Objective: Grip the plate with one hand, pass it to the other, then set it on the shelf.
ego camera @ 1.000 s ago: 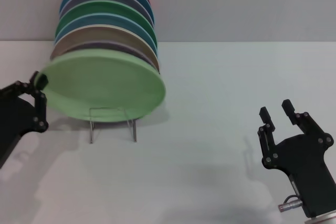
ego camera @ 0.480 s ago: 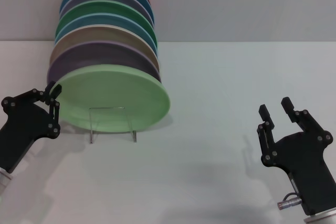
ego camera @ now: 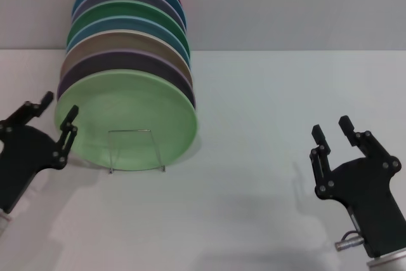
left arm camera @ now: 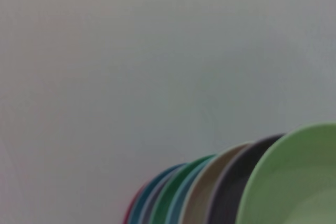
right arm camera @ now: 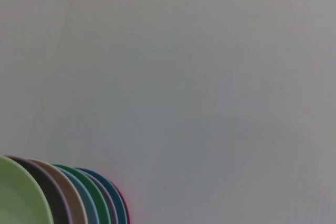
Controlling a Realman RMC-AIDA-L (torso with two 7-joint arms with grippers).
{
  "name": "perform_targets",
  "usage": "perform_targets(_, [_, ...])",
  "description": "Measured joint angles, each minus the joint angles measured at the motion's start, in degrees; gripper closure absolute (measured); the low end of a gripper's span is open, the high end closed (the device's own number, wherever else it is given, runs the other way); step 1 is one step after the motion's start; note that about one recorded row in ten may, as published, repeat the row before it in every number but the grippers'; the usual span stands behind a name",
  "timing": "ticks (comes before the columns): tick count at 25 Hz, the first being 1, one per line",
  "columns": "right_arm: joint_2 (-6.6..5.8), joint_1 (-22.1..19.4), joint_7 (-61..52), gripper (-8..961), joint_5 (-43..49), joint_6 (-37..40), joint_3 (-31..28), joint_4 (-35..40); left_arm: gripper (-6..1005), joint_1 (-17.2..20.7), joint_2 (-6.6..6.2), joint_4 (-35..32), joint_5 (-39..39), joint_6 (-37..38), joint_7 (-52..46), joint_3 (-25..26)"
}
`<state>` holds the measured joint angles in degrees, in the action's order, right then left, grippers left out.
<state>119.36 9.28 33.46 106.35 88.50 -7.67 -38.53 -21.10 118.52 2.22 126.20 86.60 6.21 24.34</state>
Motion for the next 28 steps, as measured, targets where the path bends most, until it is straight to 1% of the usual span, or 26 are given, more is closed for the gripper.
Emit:
perform_targets(2, [0.00,0.4,-0.2,599,0.0,0.0,-1.0,0.4,699,1.5,-0.01,0.0,-0.1,2.7,0.0,0.5])
perform_targets(4, [0.00,0.7,-0.3,600,0.0,-0.1,-1.5,0.7,636,1.9,-0.02,0.1,-0.1,3.6,0.0,0.6])
perform_targets(6, [0.00,1.1,-0.3,600,0.0,-0.4,-2.6,1.0,582,3.5,-0.03,0.5,-0.1,6.6,-0.3,1.0])
perform_targets(7, [-0.02,1.5,-0.4,600,0.0,-0.9,-4.0,1.3,555,5.4,-0.10,1.8,-0.1,9.5,-1.3,2.3])
perform_targets(8, [-0.02,1.5,-0.4,600,0.0,-0.9,-4.0,1.3,528,5.4,-0.10,1.8,-0.1,9.5,-1.3,2.3])
perform_targets(10, [-0.01,2.1,-0.8,600,0.0,-1.2,-5.8,2.1,474,7.7,-0.17,4.1,-0.1,11.9,-4.0,4.9])
perform_targets(12, [0.17,3.2,-1.6,599,0.0,-2.3,-8.4,3.3,420,8.9,-0.12,5.8,-0.1,12.6,-6.9,7.2])
perform_targets(13, [0.17,3.2,-1.6,599,0.0,-2.3,-8.4,3.3,418,9.2,-0.05,6.6,-0.1,12.4,-8.1,8.1])
perform_targets(16, [0.17,4.6,-2.6,599,0.0,-4.2,-10.7,4.7,414,9.4,0.15,8.3,-0.2,11.0,-10.1,9.4])
perform_targets(17, [0.13,5.7,-5.0,599,0.0,-5.2,-12.1,6.7,412,9.2,0.18,8.9,-0.2,10.2,-12.1,9.6])
perform_targets(19, [0.09,6.2,-6.6,599,0.0,-5.5,-12.4,7.6,391,8.9,0.13,8.9,-0.2,10.0,-13.7,9.6])
perform_targets(21, [-0.11,7.6,-11.1,599,0.1,-6.0,-12.6,10.5,370,8.4,-0.07,8.5,-0.2,9.7,-16.8,10.1])
perform_targets(22, [-0.32,9.1,-16.0,600,0.3,-7.1,-12.6,13.5,360,8.0,-0.20,8.2,-0.2,8.9,-19.6,11.4])
perform_targets(23, [-0.32,9.1,-16.0,600,0.3,-7.1,-12.6,13.5,349,8.0,-0.20,8.2,-0.2,8.9,-19.6,11.4])
perform_targets(26, [-0.50,11.7,-24.7,600,0.5,-8.8,-12.6,18.8,318,7.5,-0.26,8.0,-0.2,6.4,-22.3,14.2])
perform_targets(27, [-0.43,13.0,-29.9,600,0.5,-8.9,-12.7,22.1,307,7.3,-0.17,8.0,-0.2,5.9,-22.3,14.8])
perform_targets(28, [-0.43,13.0,-29.9,600,0.5,-8.9,-12.7,22.1,297,7.2,-0.07,8.1,-0.2,5.2,-22.2,15.7])
